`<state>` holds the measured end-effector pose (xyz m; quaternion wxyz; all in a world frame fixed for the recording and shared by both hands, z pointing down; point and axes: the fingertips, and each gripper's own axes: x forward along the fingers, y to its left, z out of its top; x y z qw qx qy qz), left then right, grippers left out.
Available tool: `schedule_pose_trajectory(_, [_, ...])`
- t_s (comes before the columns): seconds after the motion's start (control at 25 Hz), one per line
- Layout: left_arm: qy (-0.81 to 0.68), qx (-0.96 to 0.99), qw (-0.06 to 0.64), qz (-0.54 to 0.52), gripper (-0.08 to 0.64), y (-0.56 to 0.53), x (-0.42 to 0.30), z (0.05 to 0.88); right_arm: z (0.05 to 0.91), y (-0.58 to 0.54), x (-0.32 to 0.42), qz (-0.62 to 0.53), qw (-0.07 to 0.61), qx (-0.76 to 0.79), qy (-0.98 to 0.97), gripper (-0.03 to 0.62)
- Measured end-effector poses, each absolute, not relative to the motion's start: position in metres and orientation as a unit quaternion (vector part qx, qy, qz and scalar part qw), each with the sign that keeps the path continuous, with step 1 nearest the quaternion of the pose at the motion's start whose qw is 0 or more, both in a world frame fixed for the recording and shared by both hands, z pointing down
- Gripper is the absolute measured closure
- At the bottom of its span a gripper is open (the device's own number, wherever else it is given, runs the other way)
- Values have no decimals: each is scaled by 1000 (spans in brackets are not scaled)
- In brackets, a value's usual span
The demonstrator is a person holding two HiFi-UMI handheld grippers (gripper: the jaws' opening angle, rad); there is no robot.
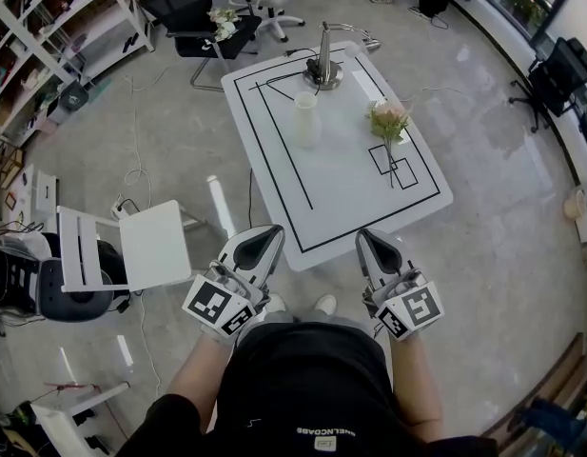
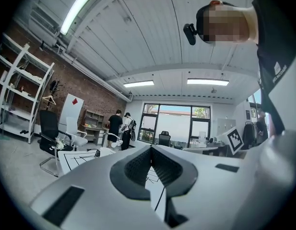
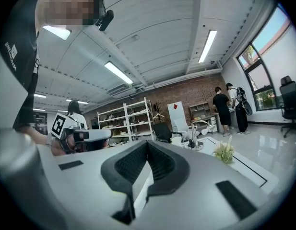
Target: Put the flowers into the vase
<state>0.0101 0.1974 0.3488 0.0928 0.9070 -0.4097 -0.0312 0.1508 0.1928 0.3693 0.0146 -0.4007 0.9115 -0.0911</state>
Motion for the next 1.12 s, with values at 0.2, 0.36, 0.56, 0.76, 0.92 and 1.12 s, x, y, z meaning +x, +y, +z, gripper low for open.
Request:
schedule_pose_trajectory(0.2, [-425,901,80,-25,554,194,26,342,370,190,167,-90,16,-390,916,584])
schedule_pose_trajectory(0.36, [-438,895,76,-18,554,194,39,344,379,186,182,-96,17,-382,919,583])
schedule_pose_trajectory(0.56, [-446,892,77,-7,554,192,48,347,383,180,191,-105,20,-378,920,584])
schedule_pose_trajectory(0.76, [-449,889,84,-10,554,180,46,352,389,167,189,-112,16,-380,918,583])
schedule_pose_trajectory(0.92, [-445,891,92,-16,554,165,40,357,395,155,183,-115,9,-382,917,583])
schedule_pose_trajectory(1.12, [-433,896,94,-17,554,140,29,364,404,136,175,-124,3,-393,911,583])
